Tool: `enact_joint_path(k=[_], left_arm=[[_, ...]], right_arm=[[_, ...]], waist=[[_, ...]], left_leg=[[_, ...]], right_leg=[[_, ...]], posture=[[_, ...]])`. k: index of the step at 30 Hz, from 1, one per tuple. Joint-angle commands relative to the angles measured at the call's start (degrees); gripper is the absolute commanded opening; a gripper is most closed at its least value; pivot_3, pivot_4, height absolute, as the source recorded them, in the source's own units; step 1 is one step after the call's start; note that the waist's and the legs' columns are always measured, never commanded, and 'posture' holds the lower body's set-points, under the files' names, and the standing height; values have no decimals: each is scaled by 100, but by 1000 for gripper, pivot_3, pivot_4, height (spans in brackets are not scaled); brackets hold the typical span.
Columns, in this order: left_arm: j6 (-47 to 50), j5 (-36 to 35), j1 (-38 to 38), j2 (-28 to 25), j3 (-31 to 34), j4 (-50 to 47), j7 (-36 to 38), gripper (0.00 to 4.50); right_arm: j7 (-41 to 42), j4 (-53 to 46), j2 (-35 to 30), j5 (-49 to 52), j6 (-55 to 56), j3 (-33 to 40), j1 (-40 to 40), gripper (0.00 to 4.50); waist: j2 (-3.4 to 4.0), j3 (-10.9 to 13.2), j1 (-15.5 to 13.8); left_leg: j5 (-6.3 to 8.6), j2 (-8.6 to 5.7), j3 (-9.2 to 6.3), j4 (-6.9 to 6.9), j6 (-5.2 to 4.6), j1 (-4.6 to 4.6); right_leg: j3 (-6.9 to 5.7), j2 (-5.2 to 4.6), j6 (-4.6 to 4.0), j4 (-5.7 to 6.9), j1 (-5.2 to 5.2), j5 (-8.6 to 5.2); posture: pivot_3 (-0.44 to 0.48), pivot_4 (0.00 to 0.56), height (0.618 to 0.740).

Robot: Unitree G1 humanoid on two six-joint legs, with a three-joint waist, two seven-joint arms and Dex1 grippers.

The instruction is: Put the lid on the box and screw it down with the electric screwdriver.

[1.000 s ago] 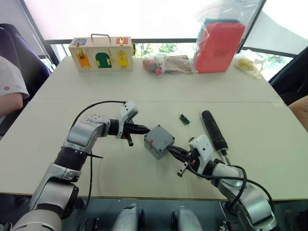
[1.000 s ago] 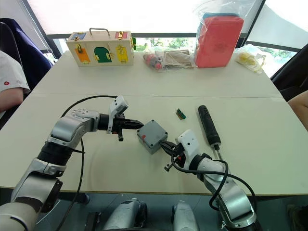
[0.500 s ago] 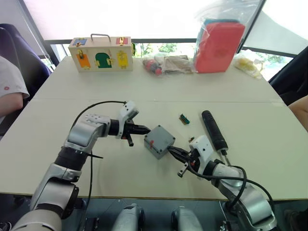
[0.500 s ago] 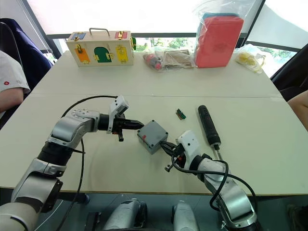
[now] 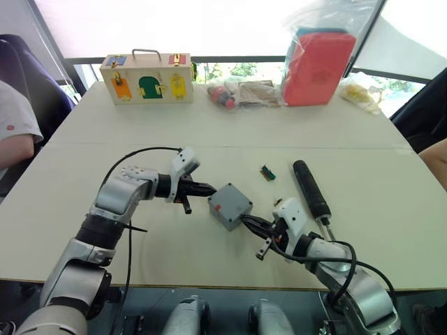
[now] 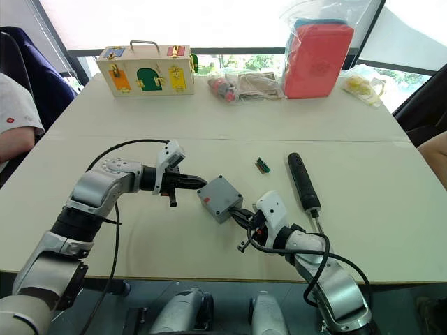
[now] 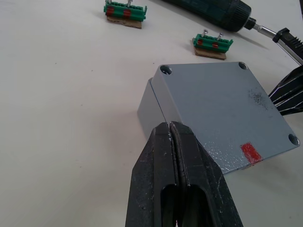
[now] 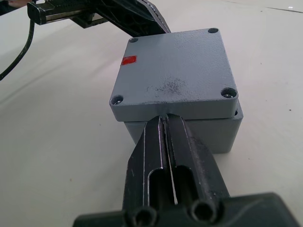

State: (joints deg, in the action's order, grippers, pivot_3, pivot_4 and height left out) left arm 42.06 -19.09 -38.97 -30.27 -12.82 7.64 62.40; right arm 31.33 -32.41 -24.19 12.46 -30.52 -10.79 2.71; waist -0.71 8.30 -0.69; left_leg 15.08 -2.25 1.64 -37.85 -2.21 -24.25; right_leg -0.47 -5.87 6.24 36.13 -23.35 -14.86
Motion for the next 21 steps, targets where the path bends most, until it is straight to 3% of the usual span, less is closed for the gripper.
enact_joint_path(k=[1, 21], left_arm=[[-122, 21, -32, 95, -164, -197, 102, 0], [-521, 230, -274, 225, 127, 380, -87, 0]], right_arm=[[-22, -194, -12, 38, 130, 71, -44, 48], [6, -380, -27, 193, 68, 176, 20, 48]], waist=[[0, 0, 0], [0, 0, 0]], left_leg=[[0, 0, 0, 0, 0, 0], [1, 0, 0, -4, -1, -2]], right_leg=[[0, 0, 0, 0, 0, 0], [-2, 1, 3, 0, 0, 1]], posture=[[0, 150, 740], [0, 150, 740]])
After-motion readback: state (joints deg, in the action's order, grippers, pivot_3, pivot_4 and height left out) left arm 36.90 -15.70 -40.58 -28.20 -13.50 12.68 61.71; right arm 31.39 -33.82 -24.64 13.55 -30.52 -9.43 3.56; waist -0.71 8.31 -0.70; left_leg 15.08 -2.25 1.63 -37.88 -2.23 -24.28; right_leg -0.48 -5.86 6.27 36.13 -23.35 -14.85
